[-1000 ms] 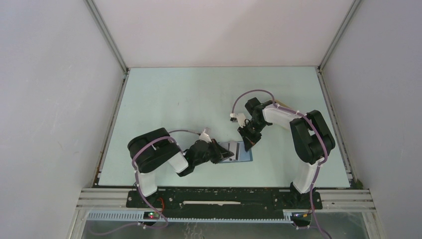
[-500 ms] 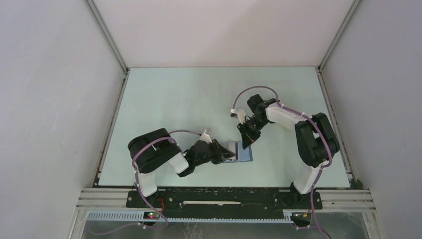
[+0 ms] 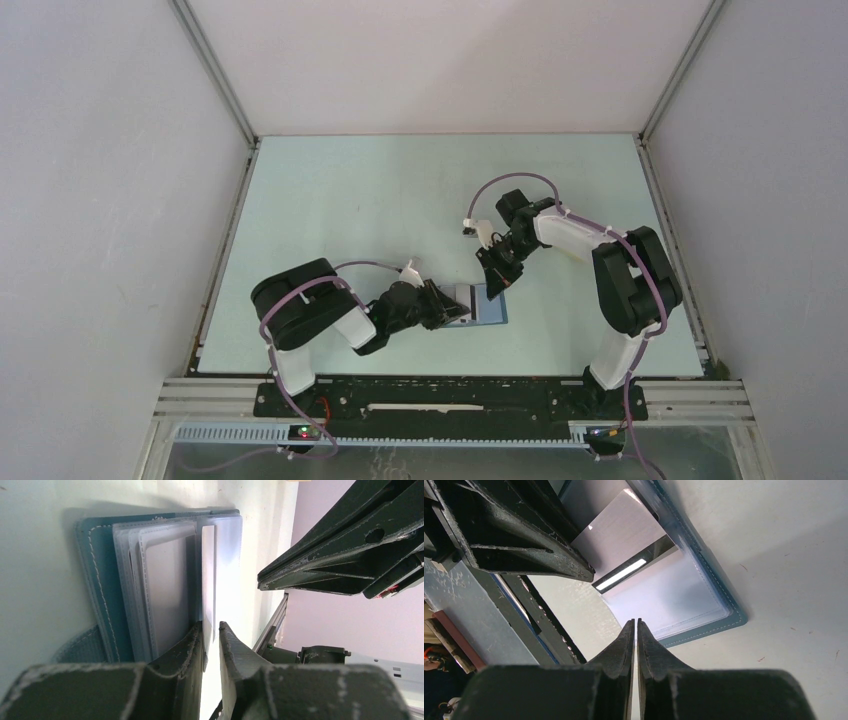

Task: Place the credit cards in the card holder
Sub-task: Insert the credit card into the card holder.

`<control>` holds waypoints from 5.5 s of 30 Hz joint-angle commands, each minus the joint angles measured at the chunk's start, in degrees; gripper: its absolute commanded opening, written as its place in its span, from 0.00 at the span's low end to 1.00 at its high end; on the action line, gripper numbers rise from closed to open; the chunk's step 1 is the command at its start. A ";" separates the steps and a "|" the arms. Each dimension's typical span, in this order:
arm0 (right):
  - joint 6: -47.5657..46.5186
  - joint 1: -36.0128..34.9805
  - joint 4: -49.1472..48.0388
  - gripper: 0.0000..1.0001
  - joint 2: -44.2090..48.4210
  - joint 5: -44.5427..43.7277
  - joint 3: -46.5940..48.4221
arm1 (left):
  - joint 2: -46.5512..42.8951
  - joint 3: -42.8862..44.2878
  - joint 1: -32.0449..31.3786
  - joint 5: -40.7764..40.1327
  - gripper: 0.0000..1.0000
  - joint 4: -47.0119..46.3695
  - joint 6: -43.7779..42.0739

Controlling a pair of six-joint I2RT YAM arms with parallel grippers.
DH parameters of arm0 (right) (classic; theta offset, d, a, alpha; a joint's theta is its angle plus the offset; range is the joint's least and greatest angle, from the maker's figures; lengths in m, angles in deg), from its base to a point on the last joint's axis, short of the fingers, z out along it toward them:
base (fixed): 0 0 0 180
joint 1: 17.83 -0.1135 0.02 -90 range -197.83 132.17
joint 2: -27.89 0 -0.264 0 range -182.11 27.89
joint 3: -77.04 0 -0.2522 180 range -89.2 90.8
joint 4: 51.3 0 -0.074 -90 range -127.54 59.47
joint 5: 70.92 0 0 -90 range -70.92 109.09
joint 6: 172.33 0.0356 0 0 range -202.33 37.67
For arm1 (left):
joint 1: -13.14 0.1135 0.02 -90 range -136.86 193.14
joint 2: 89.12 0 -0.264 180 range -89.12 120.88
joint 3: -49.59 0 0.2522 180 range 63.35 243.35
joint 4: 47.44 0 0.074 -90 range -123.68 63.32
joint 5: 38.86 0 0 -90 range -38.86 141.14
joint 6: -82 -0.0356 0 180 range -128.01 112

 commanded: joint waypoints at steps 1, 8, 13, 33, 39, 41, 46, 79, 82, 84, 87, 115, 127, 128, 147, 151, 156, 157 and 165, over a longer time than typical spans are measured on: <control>-0.35 -0.09 0.27 0.11 1.71 1.15 1.62 | -1.24 -1.10 0.95 -1.23 0.23 5.14 -3.06; 1.13 0.22 -0.46 0.11 2.21 4.30 1.62 | -0.26 0.41 0.95 0.07 0.20 5.98 -3.45; 8.81 0.58 -6.42 0.10 3.07 12.30 1.53 | 0.63 1.18 0.91 0.61 0.17 5.93 -3.32; 28.76 -5.46 -21.25 0.08 -3.63 7.61 2.39 | 2.12 2.35 0.87 0.71 0.17 4.55 -1.68; 27.58 -6.83 -20.34 0.08 -4.82 3.38 2.59 | 2.56 2.23 0.85 0.88 0.18 3.66 -1.33; 27.07 -7.41 -20.11 0.08 -4.78 1.93 2.59 | 2.76 2.21 0.81 0.89 0.18 3.32 -1.26; 25.86 -9.38 -19.45 0.07 -4.84 -0.85 3.21 | 2.89 2.15 0.87 0.97 0.18 2.94 -1.15; 13.28 -11.07 -10.32 0.07 -3.87 -9.02 5.63 | 0.68 0.02 1.24 0.93 0.28 2.59 -1.67; 12.45 -10.72 -9.43 0.07 -4.02 -8.89 5.83 | 0.31 -0.16 1.26 0.89 0.28 2.59 -1.92; 11.87 -10.38 -8.92 0.07 -4.17 -8.75 5.84 | -0.10 -0.33 1.31 0.90 0.28 2.72 -2.07; 11.16 -9.77 -8.15 0.07 -4.60 -8.47 5.83 | -0.80 -0.73 1.31 0.59 0.29 3.15 -2.37; 4.20 -10.01 -2.66 0.08 -5.86 -4.07 7.50 | -10.54 -6.06 3.38 -2.41 0.24 8.34 -8.50; 6.00 -13.16 -4.69 0.11 -8.62 -5.03 9.91 | -8.28 -5.45 4.88 -1.39 0.18 8.74 -9.86; 5.98 -13.28 -4.70 0.11 -8.95 -5.48 9.93 | -8.29 -5.46 4.93 -1.37 0.18 8.74 -9.88; 1.51 -13.66 -0.33 0.10 -8.00 -7.87 7.55 | -8.18 -5.20 5.22 -1.28 0.14 9.71 -10.39; 0.62 -13.57 0.41 0.09 -7.83 -8.21 6.77 | -8.19 -5.07 5.26 -1.13 0.13 9.80 -10.30; -0.57 -13.53 1.43 0.09 -7.41 -8.91 5.66 | -8.17 -5.11 5.34 -1.04 0.13 9.75 -10.42; -0.80 -13.57 1.61 0.09 -7.33 -9.02 5.52 | -8.19 -5.18 5.29 -0.98 0.13 9.73 -10.38; -1.43 -13.17 1.81 0.09 -5.68 -10.32 4.05 | -8.15 -5.17 5.34 -0.92 0.13 9.71 -10.38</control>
